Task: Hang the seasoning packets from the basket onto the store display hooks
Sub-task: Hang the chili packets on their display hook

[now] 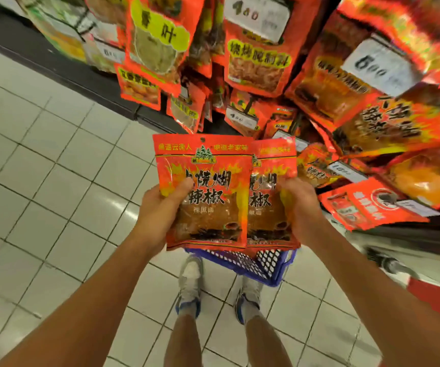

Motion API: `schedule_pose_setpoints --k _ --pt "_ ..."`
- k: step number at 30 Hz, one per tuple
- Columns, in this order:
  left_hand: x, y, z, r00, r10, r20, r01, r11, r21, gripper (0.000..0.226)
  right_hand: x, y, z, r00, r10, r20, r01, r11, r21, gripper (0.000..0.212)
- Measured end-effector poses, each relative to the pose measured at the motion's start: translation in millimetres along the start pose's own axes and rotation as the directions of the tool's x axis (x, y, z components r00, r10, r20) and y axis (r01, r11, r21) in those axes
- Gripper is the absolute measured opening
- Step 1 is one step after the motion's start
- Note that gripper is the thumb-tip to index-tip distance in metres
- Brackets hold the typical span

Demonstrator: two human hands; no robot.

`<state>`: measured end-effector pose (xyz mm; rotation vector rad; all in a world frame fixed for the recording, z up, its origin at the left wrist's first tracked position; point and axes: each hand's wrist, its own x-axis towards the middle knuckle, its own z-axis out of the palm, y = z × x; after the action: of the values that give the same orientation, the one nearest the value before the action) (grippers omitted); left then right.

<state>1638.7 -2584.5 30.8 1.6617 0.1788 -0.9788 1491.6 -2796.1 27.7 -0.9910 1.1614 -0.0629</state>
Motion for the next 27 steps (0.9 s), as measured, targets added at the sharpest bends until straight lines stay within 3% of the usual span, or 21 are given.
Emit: schedule_pose_setpoints --k 1,2,4,7,10,13,18,20,24,27 --pt "-16 21 1 1.000 0.011 0.019 -0.011 1.000 0.009 0.035 -24 -20 1 0.999 -0.032 -0.006 0.032 0.999 -0.039 0.079" --pt "-28 38 2 0.999 0.022 0.036 -0.022 1.000 0.009 0.041 -42 -38 2 0.995 -0.101 0.012 0.102 0.992 -0.079 0.080" --pt "-60 79 4 0.996 0.060 0.058 -0.061 0.998 0.018 0.042 -87 -79 5 0.967 -0.255 0.007 0.253 0.957 -0.140 0.054" --pt "-107 144 8 0.987 0.131 0.092 -0.132 0.991 0.001 0.031 -159 -138 6 0.911 -0.407 -0.073 0.396 0.910 -0.124 0.053" --pt "-148 210 14 0.948 0.242 0.208 -0.244 0.970 -0.016 0.016 -229 -193 3 0.850 -0.515 -0.112 0.513 0.857 -0.052 0.022" --pt "-189 278 23 0.870 0.351 0.346 -0.365 0.931 -0.025 0.007 -291 -248 -3 0.782 -0.605 -0.148 0.610 0.792 -0.015 0.035" --pt "-249 375 48 0.725 0.467 0.506 -0.494 0.865 -0.090 0.017 -380 -329 -18 0.614 -0.723 -0.317 0.752 0.657 -0.041 0.022" --pt "-272 406 62 0.664 0.539 0.519 -0.567 0.815 -0.121 0.024 -413 -352 -29 0.538 -0.758 -0.368 0.786 0.609 -0.104 0.022" --pt "-320 460 94 0.512 0.666 0.542 -0.699 0.690 -0.188 0.010 -467 -393 -56 0.352 -0.838 -0.418 0.837 0.482 -0.261 0.008" --pt "-350 493 115 0.462 0.721 0.517 -0.748 0.630 -0.210 0.015 -494 -419 -78 0.261 -0.884 -0.389 0.887 0.378 -0.265 0.020"
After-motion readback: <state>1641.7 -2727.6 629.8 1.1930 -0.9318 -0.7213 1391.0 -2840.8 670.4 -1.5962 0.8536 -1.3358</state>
